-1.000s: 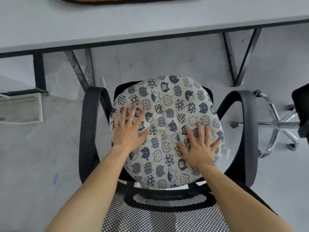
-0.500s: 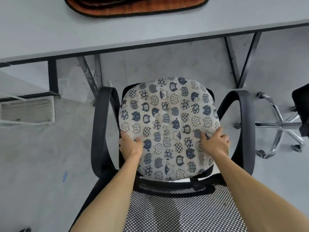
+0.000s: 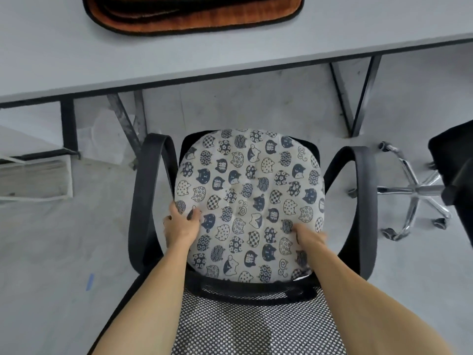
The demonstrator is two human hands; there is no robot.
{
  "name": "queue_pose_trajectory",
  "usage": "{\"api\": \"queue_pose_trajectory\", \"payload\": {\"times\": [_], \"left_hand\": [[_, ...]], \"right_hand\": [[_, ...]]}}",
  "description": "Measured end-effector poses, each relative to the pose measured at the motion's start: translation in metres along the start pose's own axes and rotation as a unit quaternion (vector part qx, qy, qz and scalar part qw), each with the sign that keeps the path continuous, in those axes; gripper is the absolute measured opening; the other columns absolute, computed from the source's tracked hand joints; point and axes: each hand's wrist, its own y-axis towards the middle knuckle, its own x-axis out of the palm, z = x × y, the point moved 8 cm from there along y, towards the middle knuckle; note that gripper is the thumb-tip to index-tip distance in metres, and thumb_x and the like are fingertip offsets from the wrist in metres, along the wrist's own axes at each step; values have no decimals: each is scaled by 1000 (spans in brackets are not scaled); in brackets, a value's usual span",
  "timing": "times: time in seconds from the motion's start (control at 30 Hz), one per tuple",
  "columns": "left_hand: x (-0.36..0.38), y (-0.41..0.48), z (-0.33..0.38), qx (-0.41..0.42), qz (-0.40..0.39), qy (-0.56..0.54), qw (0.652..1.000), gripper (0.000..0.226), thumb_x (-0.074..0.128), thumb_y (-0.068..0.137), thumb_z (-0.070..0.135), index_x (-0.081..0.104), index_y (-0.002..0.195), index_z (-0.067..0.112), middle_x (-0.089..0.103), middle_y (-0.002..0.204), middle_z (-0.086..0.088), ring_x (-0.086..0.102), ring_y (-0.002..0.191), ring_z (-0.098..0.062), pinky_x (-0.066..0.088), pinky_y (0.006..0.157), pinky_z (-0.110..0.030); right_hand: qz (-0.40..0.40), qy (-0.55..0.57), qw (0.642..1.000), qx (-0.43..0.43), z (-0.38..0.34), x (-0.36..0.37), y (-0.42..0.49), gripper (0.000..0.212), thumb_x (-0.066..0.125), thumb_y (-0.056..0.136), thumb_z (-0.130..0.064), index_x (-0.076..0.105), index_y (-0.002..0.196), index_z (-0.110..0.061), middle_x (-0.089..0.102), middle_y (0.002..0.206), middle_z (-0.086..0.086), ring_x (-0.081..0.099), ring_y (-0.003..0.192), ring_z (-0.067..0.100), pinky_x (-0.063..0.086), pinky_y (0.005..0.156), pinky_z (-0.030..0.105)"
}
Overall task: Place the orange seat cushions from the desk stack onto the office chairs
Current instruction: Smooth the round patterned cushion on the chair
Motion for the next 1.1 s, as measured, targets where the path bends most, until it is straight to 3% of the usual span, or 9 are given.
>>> {"api": "queue_pose_trajectory", "payload": {"times": [0.27, 0.47, 0.57, 0.73, 0.8, 0.93, 1.0, 1.1], "left_hand": [[2, -5, -11, -7, -7, 31, 999, 81, 56, 88, 61, 16, 151, 31, 58, 133, -10, 59, 114, -39, 47, 93, -48], [15, -20, -24, -46, -5, 19, 999, 84, 49, 96, 53, -4, 157, 31, 49, 142, -16, 57, 117, -41, 47, 90, -47], [20, -27, -28, -63, -4, 23, 998, 81, 45, 98, 53, -6, 158, 30, 41, 149, -19, 53, 122, -43, 46, 96, -51], [28, -30, -31, -85, -11, 55, 995, 77, 38, 101, 52, -6, 159, 25, 28, 156, -21, 49, 128, -44, 43, 101, -51], [30, -26, -33, -85, -19, 63, 994, 77, 37, 102, 51, -7, 158, 23, 30, 155, -22, 48, 129, -44, 41, 103, -51], [31, -24, -34, -86, -20, 69, 994, 70, 38, 102, 48, 8, 156, 14, 41, 147, -23, 51, 124, -45, 43, 100, -52], [30, -28, -31, -85, -14, 74, 994, 61, 39, 102, 46, 22, 146, 8, 47, 140, -22, 55, 119, -44, 45, 94, -50], [28, -30, -29, -85, -14, 79, 993, 53, 39, 102, 46, 27, 136, 7, 52, 134, -22, 57, 115, -43, 47, 90, -49]], "right_hand": [[12, 11, 1000, -9, -4, 0, 10, 89, 69, 54, -56, 32, 128, -25, 52, 123, 15, 57, 104, 42, 49, 93, 60], [5, -38, 998, -51, -22, -8, 11, 98, 69, 52, -61, 33, 137, -26, 54, 124, 13, 59, 105, 40, 50, 94, 57], [1, -55, 996, -74, -33, -11, 15, 101, 67, 48, -63, 35, 137, -30, 56, 124, 11, 60, 103, 38, 51, 94, 56], [17, -107, 988, -109, -45, -13, 5, 89, 64, 68, -62, 31, 144, -32, 48, 133, 15, 52, 117, 43, 46, 103, 56], [21, -111, 986, -120, -47, -12, 6, 92, 62, 67, -64, 26, 148, -38, 43, 137, 16, 48, 122, 45, 42, 106, 59], [16, -96, 986, -132, -45, -8, 11, 100, 59, 59, -68, 17, 149, -50, 38, 142, 15, 44, 125, 49, 39, 106, 63], [20, -95, 986, -139, -46, -9, 7, 99, 59, 61, -67, 14, 149, -53, 36, 143, 14, 43, 126, 49, 39, 106, 63], [20, -98, 984, -145, -49, -11, 3, 99, 60, 65, -66, 10, 149, -54, 35, 144, 15, 43, 127, 49, 40, 106, 63]]}}
